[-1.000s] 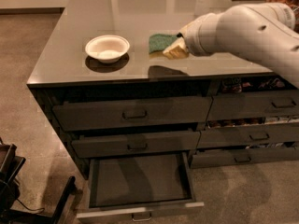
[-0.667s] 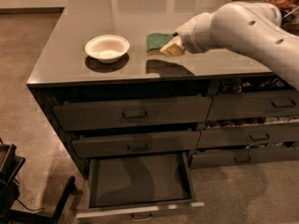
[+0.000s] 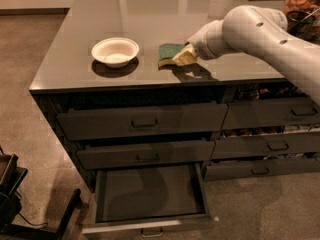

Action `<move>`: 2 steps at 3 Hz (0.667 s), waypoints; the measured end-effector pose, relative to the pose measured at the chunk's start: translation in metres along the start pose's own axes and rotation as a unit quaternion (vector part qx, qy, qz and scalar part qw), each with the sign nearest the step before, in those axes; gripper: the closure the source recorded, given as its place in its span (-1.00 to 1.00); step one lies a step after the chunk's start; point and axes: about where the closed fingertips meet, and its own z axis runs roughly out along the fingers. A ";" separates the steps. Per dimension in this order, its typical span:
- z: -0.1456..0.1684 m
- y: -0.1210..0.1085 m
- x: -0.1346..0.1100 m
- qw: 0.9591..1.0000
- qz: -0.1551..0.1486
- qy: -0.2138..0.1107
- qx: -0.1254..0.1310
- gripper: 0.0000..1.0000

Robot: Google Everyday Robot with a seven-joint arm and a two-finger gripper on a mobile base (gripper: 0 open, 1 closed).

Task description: Pick sponge from bottom drawer and place on counter

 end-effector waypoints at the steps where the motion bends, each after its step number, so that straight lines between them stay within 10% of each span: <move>1: 0.001 0.000 0.000 1.000 0.000 0.000 -0.001 0.62; 2: 0.001 0.000 0.000 1.000 0.000 0.000 -0.001 0.15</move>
Offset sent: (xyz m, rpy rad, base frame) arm 0.0004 -0.0001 -0.0006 0.0003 0.0016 0.0001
